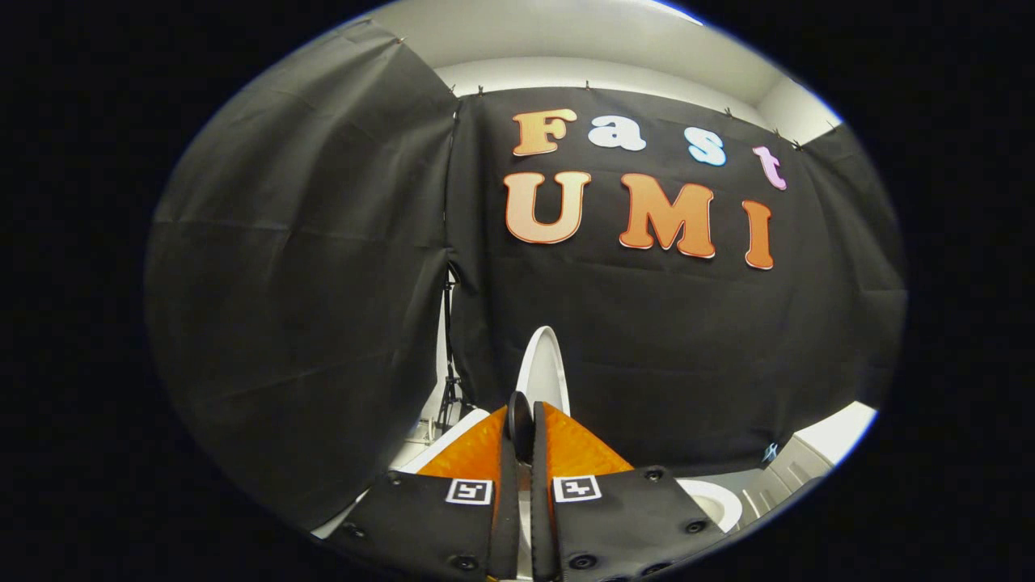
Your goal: Open the toilet lid.
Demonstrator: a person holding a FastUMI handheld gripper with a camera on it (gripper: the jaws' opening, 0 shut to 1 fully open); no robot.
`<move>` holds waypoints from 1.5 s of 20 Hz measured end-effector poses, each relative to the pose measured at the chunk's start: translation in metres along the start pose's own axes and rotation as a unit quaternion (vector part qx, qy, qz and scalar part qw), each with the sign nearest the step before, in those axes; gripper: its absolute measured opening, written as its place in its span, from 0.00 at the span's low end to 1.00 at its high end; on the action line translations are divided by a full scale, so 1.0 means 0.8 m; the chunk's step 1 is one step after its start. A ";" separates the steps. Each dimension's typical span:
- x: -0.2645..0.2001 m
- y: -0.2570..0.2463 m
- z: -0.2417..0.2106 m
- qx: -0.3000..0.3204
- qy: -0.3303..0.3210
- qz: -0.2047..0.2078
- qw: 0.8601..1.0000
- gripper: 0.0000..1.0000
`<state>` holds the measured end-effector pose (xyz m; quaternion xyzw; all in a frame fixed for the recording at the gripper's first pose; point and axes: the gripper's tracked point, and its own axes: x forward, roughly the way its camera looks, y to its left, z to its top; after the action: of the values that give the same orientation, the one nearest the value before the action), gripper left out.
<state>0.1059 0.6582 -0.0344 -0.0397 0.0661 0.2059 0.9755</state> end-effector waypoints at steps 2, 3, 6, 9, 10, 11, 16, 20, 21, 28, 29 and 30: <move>0.002 0.002 -0.011 0.023 0.018 0.014 0.999 0.23; -0.001 0.000 -0.018 0.032 0.029 0.023 0.999 0.25; -0.011 -0.007 -0.018 0.047 0.031 0.036 0.998 0.32; -0.018 -0.020 0.006 0.042 0.011 0.047 0.998 0.54; -0.020 -0.024 0.014 0.042 0.006 0.053 0.998 0.61; -0.021 -0.031 0.021 0.042 0.004 0.058 0.997 0.68; -0.037 -0.062 0.052 0.059 0.000 0.105 0.993 0.98; -0.065 -0.102 0.085 0.075 -0.030 0.126 0.989 0.98; -0.072 -0.119 0.092 0.081 -0.037 0.124 0.988 0.98; -0.109 -0.297 0.115 0.073 -0.068 0.044 0.994 0.97; -0.114 -0.321 0.113 0.069 -0.068 0.033 0.995 0.97; -0.120 -0.345 0.106 0.061 -0.064 0.021 0.996 0.97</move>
<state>0.1405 0.3772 0.0773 0.0345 0.0171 0.2244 0.9737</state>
